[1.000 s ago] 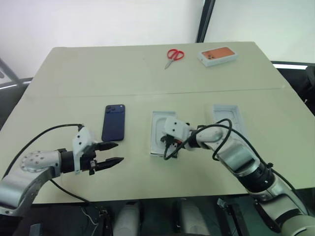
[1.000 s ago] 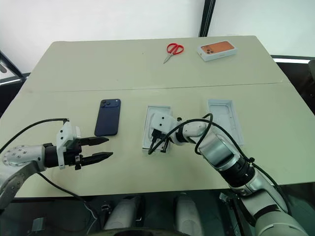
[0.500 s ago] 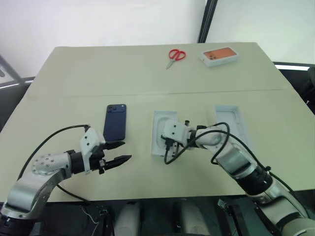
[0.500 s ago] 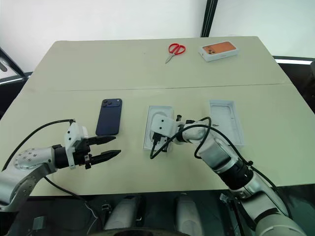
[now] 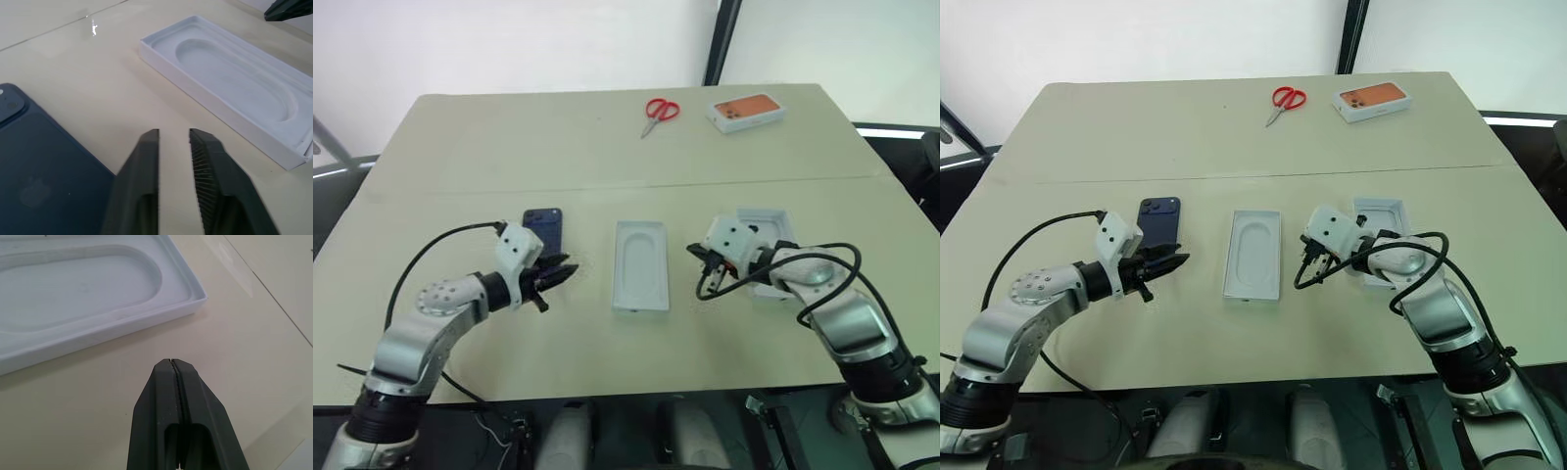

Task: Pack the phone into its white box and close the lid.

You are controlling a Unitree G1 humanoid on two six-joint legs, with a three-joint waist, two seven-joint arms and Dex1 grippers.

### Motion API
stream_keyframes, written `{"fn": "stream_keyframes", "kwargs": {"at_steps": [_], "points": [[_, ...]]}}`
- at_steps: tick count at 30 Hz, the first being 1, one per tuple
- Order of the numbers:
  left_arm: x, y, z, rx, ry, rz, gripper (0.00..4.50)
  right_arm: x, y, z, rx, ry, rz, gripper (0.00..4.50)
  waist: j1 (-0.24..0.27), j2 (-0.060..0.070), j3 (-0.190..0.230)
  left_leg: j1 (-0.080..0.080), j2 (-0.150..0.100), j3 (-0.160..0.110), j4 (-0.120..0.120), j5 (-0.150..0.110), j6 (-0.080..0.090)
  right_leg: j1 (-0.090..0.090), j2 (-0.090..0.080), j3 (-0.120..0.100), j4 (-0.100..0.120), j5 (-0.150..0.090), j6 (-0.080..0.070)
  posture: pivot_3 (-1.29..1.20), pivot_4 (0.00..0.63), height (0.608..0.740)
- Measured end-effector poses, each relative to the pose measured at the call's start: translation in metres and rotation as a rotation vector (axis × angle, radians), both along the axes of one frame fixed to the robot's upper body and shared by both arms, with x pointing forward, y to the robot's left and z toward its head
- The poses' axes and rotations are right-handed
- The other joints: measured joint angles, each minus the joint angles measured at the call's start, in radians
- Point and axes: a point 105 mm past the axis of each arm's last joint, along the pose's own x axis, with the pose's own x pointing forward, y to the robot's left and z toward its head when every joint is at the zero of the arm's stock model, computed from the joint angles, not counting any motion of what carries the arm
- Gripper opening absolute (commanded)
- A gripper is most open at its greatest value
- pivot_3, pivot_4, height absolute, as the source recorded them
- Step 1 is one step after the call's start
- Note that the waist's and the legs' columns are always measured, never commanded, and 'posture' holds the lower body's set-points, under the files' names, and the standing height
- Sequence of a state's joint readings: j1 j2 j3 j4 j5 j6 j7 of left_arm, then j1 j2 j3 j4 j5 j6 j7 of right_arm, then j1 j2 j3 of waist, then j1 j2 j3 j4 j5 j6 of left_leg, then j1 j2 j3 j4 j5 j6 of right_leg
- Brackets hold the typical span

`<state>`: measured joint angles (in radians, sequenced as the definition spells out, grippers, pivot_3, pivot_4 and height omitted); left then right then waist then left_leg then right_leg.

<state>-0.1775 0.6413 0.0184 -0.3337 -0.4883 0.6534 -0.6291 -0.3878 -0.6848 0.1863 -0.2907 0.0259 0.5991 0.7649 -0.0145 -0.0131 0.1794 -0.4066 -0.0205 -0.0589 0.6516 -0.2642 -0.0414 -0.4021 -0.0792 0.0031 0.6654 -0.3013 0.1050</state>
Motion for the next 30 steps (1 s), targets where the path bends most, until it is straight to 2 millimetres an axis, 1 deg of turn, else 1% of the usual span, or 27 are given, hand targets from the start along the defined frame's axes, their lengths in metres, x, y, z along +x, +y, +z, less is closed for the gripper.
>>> {"fn": "stream_keyframes", "kwargs": {"at_steps": [2, 3, 5, 7, 8, 9, 11, 12, 13, 14, 15, 16, 19, 20, 22, 24, 27, 28, 30], "points": [[0.008, 0.005, 0.001, -0.02, 0.008, 0.065, 0.03, 0.0, 0.006, 0.002, 0.036, 0.005, 0.006, 0.0, 0.001, 0.0, 0.0, 0.0, 0.0, 0.0, 0.0, 0.0, 0.0, 0.0, 0.0, 0.0, 0.0, 0.0, 0.0, 0.0, 0.15, 0.74], [0.014, 0.011, 0.004, -0.034, 0.006, 0.113, 0.31, 0.0, 0.013, 0.005, 0.064, -0.004, 0.023, 0.0, -0.001, 0.0, 0.0, 0.0, 0.0, 0.0, 0.001, 0.0, 0.0, 0.0, 0.0, 0.0, 0.0, 0.0, 0.0, 0.0, 0.15, 0.74], [0.027, 0.029, 0.014, -0.085, 0.003, 0.234, 0.85, 0.0, 0.034, 0.018, 0.119, -0.037, 0.072, 0.0, -0.005, 0.0, 0.0, 0.0, 0.0, 0.0, 0.001, 0.0, 0.0, -0.001, 0.0, 0.0, 0.001, 0.0, 0.0, 0.0, 0.15, 0.74], [0.037, 0.048, 0.022, -0.148, 0.017, 0.367, 1.73, 0.001, 0.056, 0.032, 0.166, -0.067, 0.121, 0.0, -0.006, 0.0, 0.0, 0.0, 0.0, 0.0, 0.0, 0.0, -0.001, -0.001, 0.001, 0.0, 0.002, 0.0, 0.0, 0.0, 0.15, 0.74], [0.041, 0.057, 0.023, -0.17, 0.037, 0.425, 2.31, 0.001, 0.067, 0.036, 0.185, -0.07, 0.145, 0.25, -0.004, 0.0, 0.0, 0.0, 0.0, -0.001, 0.001, 0.0, -0.001, -0.001, 0.001, 0.0, 0.002, 0.0, 0.0, 0.0, 0.15, 0.74], [0.043, 0.066, 0.022, -0.184, 0.065, 0.481, 2.79, 0.0, 0.077, 0.039, 0.203, -0.062, 0.17, 0.53, -0.004, 0.0, 0.0, 0.0, 0.0, -0.001, 0.001, 0.001, -0.001, -0.001, 0.001, 0.0, 0.001, 0.0, 0.0, 0.0, 0.15, 0.74], [0.046, 0.081, 0.015, -0.22, 0.13, 0.581, 3.83, 0.002, 0.093, 0.037, 0.213, -0.03, 0.194, 1.32, -0.003, -0.001, 0.0, 0.0, -0.001, -0.001, 0.001, 0.001, -0.001, -0.001, 0.0, 0.0, 0.001, 0.0, 0.0, 0.0, 0.15, 0.74], [0.046, 0.089, 0.01, -0.228, 0.174, 0.629, 4.33, 0.003, 0.103, 0.033, 0.207, -0.014, 0.207, 1.81, -0.002, -0.001, 0.0, 0.0, -0.001, -0.001, 0.002, 0.001, -0.001, -0.001, 0.0, 0.0, 0.002, 0.0, 0.0, 0.0, 0.15, 0.74], [0.047, 0.095, 0.005, -0.227, 0.219, 0.669, 4.5, 0.006, 0.112, 0.03, 0.194, -0.005, 0.212, 2.33, -0.003, -0.001, -0.001, 0.0, -0.002, -0.001, 0.002, 0.001, -0.002, -0.001, 0.0, -0.001, 0.002, 0.0, 0.0, 0.0, 0.15, 0.74], [0.047, 0.1, 0.001, -0.222, 0.268, 0.702, 4.5, 0.01, 0.122, 0.025, 0.172, -0.002, 0.218, 2.78, -0.003, -0.001, -0.001, 0.0, -0.002, -0.001, 0.002, 0.001, -0.002, -0.002, 0.0, -0.001, 0.003, 0.0, 0.0, 0.0, 0.15, 0.74], [0.046, 0.102, -0.002, -0.215, 0.313, 0.716, 4.5, 0.011, 0.13, 0.02, 0.138, -0.009, 0.234, 3.35, -0.002, -0.001, -0.001, 0.0, -0.003, -0.001, 0.002, 0.001, -0.002, -0.002, 0.0, -0.001, 0.003, 0.0, 0.0, 0.0, 0.15, 0.74], [0.047, 0.103, 0.001, -0.212, 0.339, 0.719, 4.5, 0.012, 0.136, 0.015, 0.097, -0.017, 0.257, 3.82, -0.001, -0.002, -0.001, -0.001, -0.003, -0.002, 0.002, 0.002, -0.004, -0.002, 0.0, -0.001, 0.003, 0.0, 0.0, 0.0, 0.15, 0.74], [0.043, 0.107, 0.003, -0.247, 0.381, 0.729, 4.5, 0.015, 0.149, 0.0, 0.058, -0.019, 0.281, 3.82, -0.005, -0.002, -0.001, -0.001, -0.002, 0.0, 0.001, 0.004, -0.008, -0.002, -0.001, 0.0, 0.002, 0.0, 0.0, 0.0, 0.15, 0.74], [0.043, 0.106, 0.004, -0.262, 0.391, 0.723, 4.5, 0.017, 0.152, -0.004, 0.055, -0.012, 0.278, 3.56, -0.005, -0.002, -0.001, -0.001, -0.002, -0.001, 0.001, 0.005, -0.008, -0.002, -0.001, 0.0, 0.002, 0.0, 0.0, 0.0, 0.15, 0.74], [0.04, 0.105, 0.003, -0.282, 0.42, 0.714, 4.5, 0.021, 0.16, -0.008, 0.058, 0.001, 0.281, 2.75, -0.006, -0.002, -0.001, -0.001, -0.002, -0.001, 0.001, 0.005, -0.009, -0.003, 0.0, 0.0, 0.003, 0.0, 0.0, 0.0, 0.15, 0.74], [0.039, 0.1, 0.004, -0.294, 0.44, 0.689, 4.5, 0.022, 0.169, -0.006, 0.065, -0.006, 0.299, 1.77, -0.006, -0.002, -0.001, -0.001, -0.002, -0.001, 0.0, 0.006, -0.01, -0.003, 0.0, 0.0, 0.003, 0.0, 0.0, 0.0, 0.15, 0.74], [0.037, 0.095, 0.004, -0.335, 0.465, 0.66, 4.5, 0.023, 0.178, -0.005, 0.064, -0.018, 0.319, 0.25, -0.005, -0.002, -0.001, -0.001, -0.002, -0.001, 0.0, 0.006, -0.01, -0.003, -0.001, 0.0, 0.003, 0.0, 0.0, 0.0, 0.15, 0.74], [0.036, 0.093, 0.004, -0.34, 0.473, 0.648, 4.5, 0.023, 0.179, -0.007, 0.06, -0.015, 0.321, 0.05, -0.004, -0.002, -0.001, -0.001, -0.002, -0.001, 0.0, 0.006, -0.01, -0.003, -0.001, 0.0, 0.003, 0.0, 0.0, 0.0, 0.15, 0.74], [0.034, 0.091, 0.004, -0.345, 0.487, 0.634, 4.5, 0.023, 0.183, -0.013, 0.058, 0.002, 0.324, 0.05, -0.005, -0.002, -0.001, -0.001, -0.002, -0.001, 0.0, 0.006, -0.01, -0.003, -0.001, 0.0, 0.003, 0.0, 0.0, 0.0, 0.15, 0.74]]}}
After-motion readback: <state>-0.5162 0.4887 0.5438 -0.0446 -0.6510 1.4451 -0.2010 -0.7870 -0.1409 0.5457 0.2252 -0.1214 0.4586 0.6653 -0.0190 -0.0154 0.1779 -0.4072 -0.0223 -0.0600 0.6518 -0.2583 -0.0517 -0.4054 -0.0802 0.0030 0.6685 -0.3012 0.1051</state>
